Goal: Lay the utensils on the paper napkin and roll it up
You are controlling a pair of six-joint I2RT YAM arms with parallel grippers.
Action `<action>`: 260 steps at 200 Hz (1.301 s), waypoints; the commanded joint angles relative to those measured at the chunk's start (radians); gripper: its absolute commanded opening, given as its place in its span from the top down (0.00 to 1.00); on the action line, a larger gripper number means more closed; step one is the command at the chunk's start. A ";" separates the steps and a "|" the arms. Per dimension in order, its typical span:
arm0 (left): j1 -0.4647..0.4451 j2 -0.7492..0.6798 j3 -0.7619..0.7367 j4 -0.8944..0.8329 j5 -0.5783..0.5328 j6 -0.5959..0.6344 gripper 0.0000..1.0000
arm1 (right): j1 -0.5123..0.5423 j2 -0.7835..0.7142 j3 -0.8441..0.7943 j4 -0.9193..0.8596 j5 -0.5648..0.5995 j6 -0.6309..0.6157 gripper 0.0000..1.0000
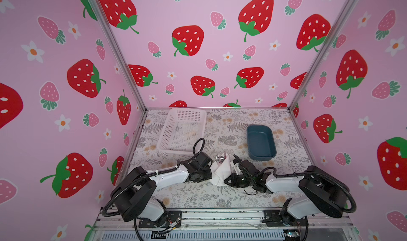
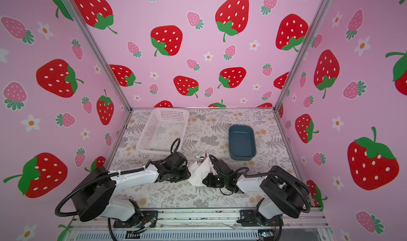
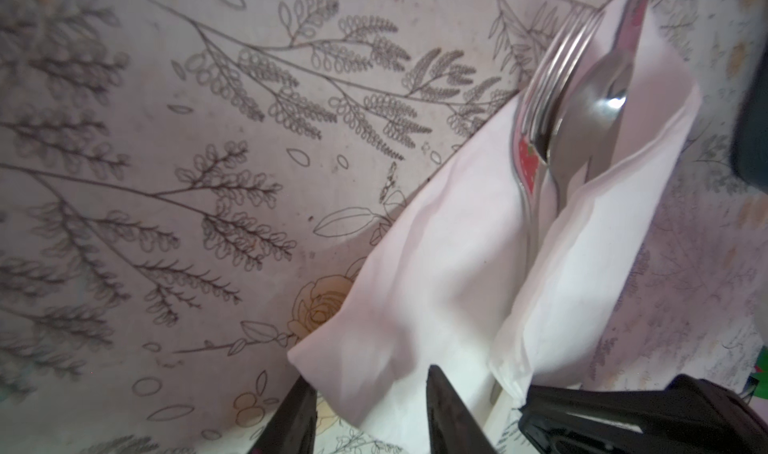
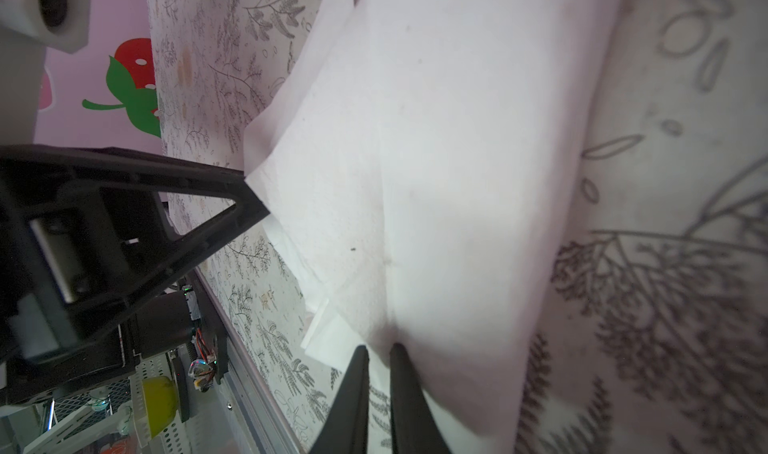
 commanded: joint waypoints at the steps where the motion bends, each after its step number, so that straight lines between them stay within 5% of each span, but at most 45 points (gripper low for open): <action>1: -0.001 0.023 0.016 -0.003 0.008 -0.019 0.59 | 0.008 -0.012 -0.003 -0.020 0.022 0.012 0.85; 121: -0.001 -0.039 0.039 0.045 0.039 -0.034 0.98 | 0.007 -0.018 -0.003 -0.011 0.030 0.024 0.85; 260: -0.018 -0.030 0.180 -0.015 0.158 0.007 1.00 | 0.006 -0.010 -0.001 -0.010 0.042 0.031 0.84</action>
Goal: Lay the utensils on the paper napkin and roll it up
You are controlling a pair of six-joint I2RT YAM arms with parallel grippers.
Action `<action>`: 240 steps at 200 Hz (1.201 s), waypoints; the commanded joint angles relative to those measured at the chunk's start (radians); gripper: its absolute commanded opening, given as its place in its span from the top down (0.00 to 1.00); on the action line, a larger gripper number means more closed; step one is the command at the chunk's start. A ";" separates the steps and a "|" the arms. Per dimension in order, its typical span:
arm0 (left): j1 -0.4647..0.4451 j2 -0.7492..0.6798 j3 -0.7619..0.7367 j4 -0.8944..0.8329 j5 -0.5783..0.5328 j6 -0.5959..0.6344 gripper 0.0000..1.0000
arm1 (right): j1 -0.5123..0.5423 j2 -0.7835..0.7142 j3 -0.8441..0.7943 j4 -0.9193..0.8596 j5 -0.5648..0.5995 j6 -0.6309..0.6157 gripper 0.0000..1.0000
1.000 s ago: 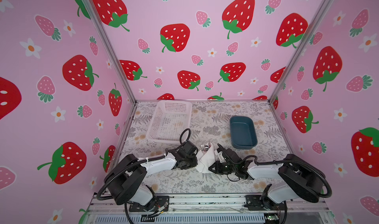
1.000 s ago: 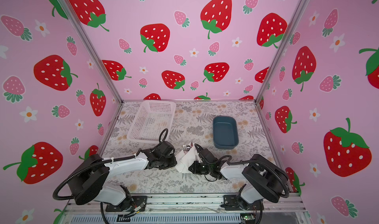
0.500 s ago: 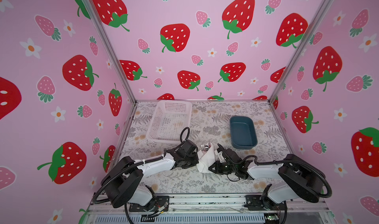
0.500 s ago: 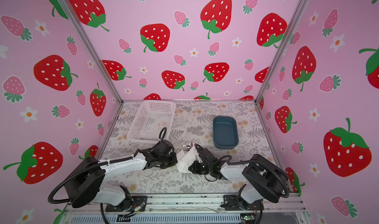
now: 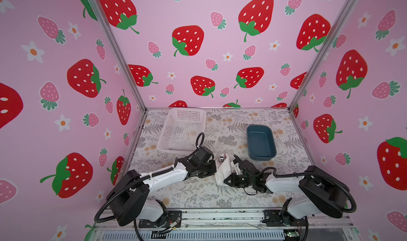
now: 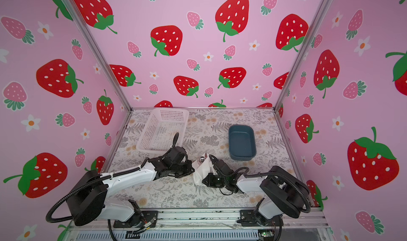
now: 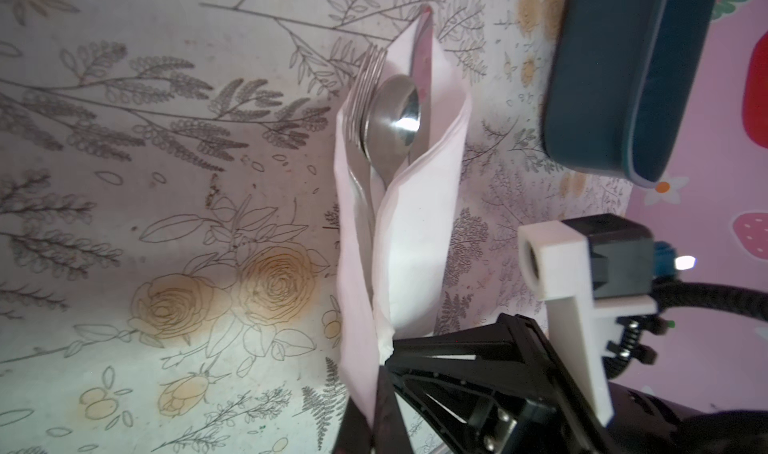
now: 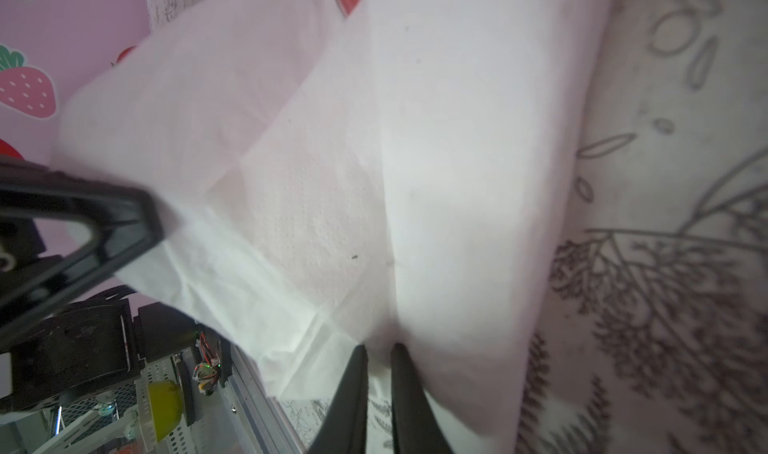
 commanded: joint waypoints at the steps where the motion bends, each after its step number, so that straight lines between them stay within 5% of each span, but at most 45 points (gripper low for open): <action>1: -0.009 0.027 0.075 -0.029 0.020 0.015 1.00 | 0.007 -0.009 -0.002 -0.011 0.026 0.010 0.84; 158: -0.068 0.246 0.244 0.032 0.090 -0.072 1.00 | 0.006 -0.014 0.002 -0.007 0.020 0.003 0.84; 240: -0.070 0.263 0.240 0.037 0.076 -0.080 1.00 | -0.015 -0.170 -0.056 -0.037 0.064 0.014 0.80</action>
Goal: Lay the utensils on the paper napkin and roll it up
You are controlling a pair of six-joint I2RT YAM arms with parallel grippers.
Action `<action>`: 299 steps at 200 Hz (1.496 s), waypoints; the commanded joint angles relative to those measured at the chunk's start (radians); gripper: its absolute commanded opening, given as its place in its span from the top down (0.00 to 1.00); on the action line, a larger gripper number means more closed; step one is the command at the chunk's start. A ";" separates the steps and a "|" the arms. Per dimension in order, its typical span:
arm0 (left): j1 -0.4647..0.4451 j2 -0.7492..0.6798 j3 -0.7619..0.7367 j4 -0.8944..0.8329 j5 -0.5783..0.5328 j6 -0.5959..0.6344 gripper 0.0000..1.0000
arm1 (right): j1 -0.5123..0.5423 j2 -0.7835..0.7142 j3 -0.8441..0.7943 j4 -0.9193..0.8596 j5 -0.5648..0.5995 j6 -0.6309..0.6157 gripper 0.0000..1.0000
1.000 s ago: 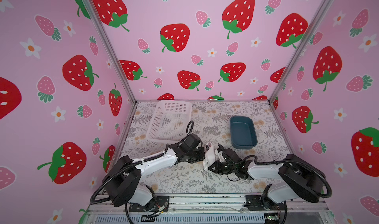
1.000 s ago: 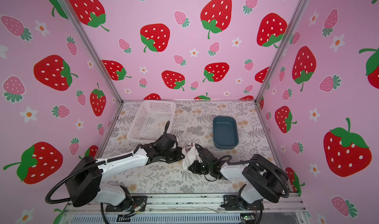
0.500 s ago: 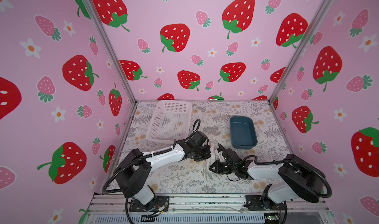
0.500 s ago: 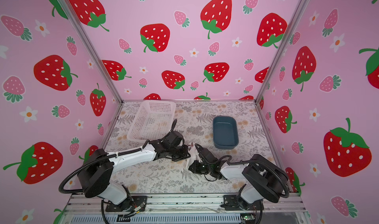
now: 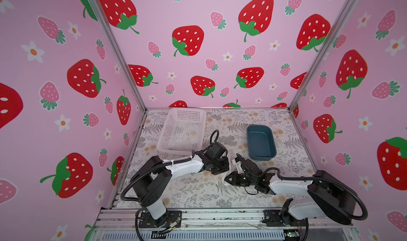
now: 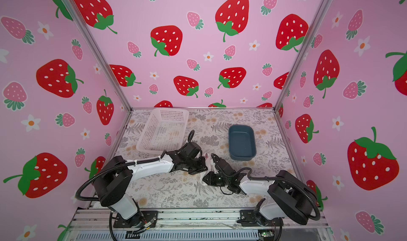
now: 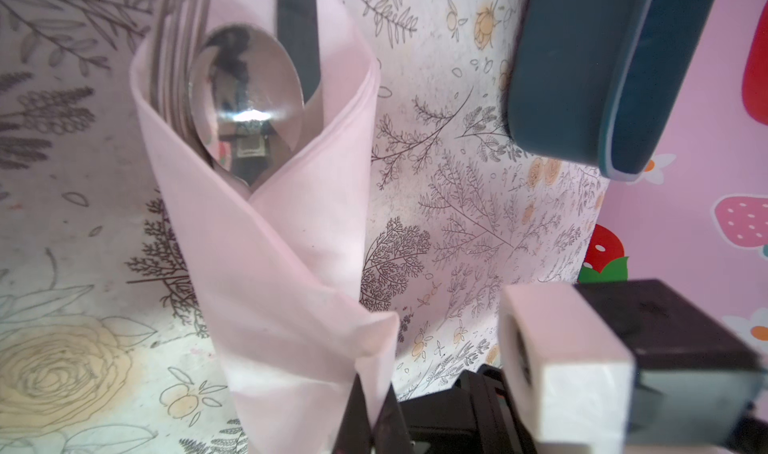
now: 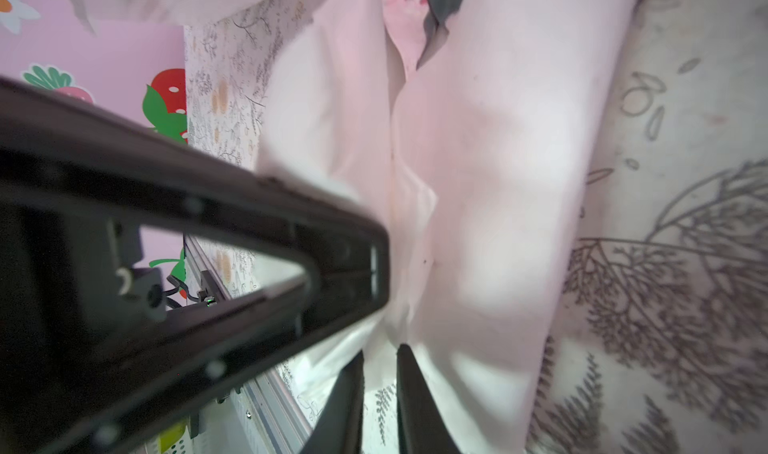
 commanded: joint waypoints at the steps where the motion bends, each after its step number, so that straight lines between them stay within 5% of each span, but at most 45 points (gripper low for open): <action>1: -0.004 -0.006 0.031 0.003 -0.002 -0.011 1.00 | -0.012 -0.052 -0.030 -0.019 0.035 0.012 0.80; 133: -0.021 0.009 0.056 0.009 0.028 -0.017 1.00 | -0.039 0.099 -0.010 -0.009 -0.006 -0.048 0.85; 299: -0.048 0.100 0.114 0.046 0.049 -0.042 1.00 | -0.066 -0.020 -0.088 0.080 -0.052 -0.013 0.82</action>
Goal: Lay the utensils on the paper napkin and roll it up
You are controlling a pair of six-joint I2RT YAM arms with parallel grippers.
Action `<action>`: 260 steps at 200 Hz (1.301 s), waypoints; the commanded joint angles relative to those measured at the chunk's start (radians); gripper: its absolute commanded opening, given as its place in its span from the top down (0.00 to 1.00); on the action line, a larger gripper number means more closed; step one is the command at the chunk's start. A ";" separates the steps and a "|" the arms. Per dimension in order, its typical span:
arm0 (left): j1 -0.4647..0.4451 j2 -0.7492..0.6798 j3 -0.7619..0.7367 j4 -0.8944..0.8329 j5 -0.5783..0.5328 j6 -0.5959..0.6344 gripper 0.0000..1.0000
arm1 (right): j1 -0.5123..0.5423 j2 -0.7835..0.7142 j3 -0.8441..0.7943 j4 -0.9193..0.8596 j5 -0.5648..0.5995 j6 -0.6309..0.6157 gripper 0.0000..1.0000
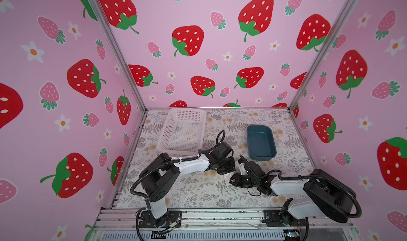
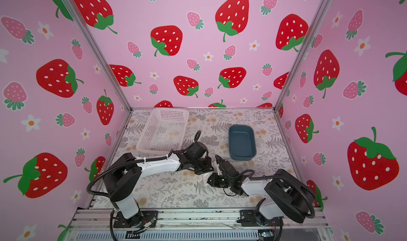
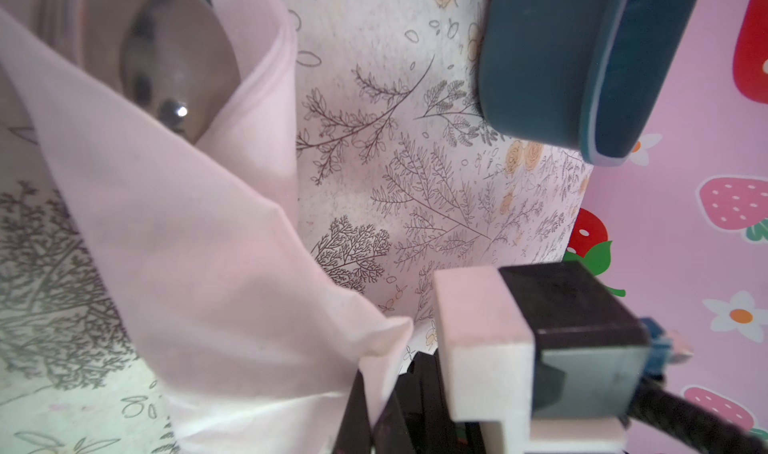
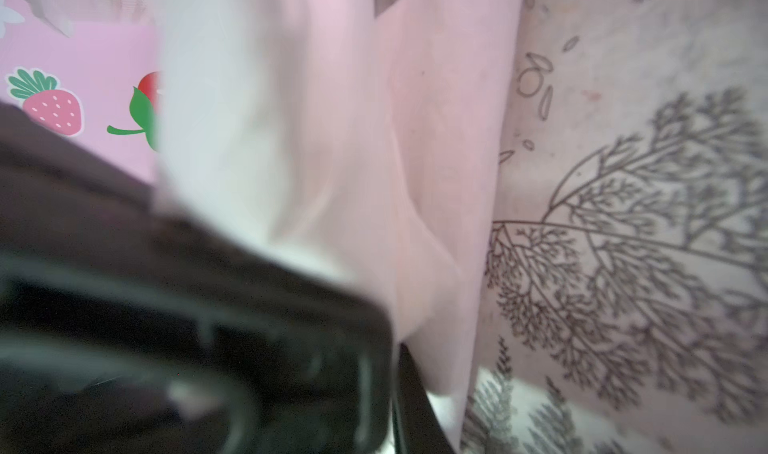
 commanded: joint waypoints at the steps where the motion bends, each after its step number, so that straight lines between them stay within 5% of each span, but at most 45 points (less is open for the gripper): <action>1: -0.006 0.002 0.027 0.012 0.004 -0.009 1.00 | -0.009 -0.056 -0.020 -0.010 -0.004 0.014 0.82; 191: -0.019 0.061 0.057 0.041 0.015 -0.024 1.00 | -0.032 -0.001 -0.091 0.009 0.010 0.009 0.85; 260: -0.021 0.074 0.066 0.039 0.010 -0.022 1.00 | -0.035 -0.121 -0.080 -0.069 0.034 0.023 0.78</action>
